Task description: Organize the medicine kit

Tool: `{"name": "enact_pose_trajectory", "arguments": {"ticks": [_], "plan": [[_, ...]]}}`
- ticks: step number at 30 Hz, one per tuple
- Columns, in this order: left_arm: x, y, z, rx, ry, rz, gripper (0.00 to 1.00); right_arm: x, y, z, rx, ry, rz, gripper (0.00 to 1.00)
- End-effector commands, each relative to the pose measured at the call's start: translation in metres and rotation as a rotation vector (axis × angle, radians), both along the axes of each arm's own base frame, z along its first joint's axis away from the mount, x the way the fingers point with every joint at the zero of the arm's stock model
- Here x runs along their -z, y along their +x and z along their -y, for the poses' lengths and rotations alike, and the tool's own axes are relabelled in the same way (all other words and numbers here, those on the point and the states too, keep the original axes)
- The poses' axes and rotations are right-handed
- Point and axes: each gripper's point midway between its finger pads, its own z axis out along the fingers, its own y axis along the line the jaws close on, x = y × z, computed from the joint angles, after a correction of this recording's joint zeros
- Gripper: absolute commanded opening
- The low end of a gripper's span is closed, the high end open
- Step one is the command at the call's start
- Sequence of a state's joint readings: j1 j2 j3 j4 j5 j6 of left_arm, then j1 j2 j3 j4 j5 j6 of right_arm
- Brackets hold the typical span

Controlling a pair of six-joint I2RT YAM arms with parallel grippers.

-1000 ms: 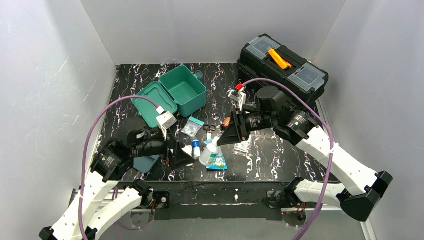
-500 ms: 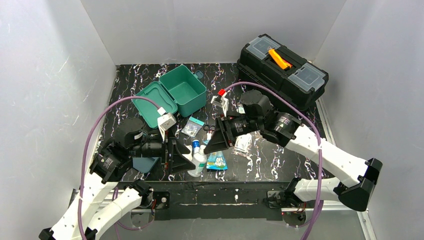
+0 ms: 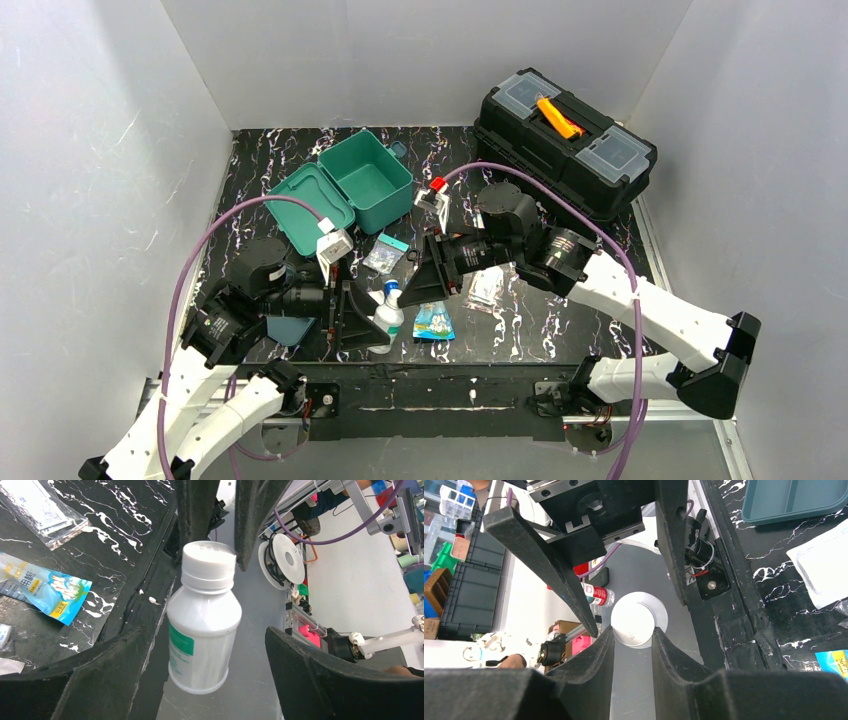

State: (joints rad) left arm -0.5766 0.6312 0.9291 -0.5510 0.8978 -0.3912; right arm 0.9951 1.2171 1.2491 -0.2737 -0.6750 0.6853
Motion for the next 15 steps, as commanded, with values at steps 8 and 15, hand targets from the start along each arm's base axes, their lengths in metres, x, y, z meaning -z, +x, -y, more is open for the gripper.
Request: {"name": "enact_pose_trajectory", "arguments": {"ticks": [8,15], "plan": [[-0.0005,-0.0123,0.0014,0.08,-0.024,-0.016,0.66,-0.0406,0.0039,-0.0067,0.02,0.124,0.076,0.01],[0.0006,-0.0119,0.001,0.074,-0.023,-0.013,0.34,-0.0415,0.0073,-0.0056,0.05,0.131,0.089,0.01]]}}
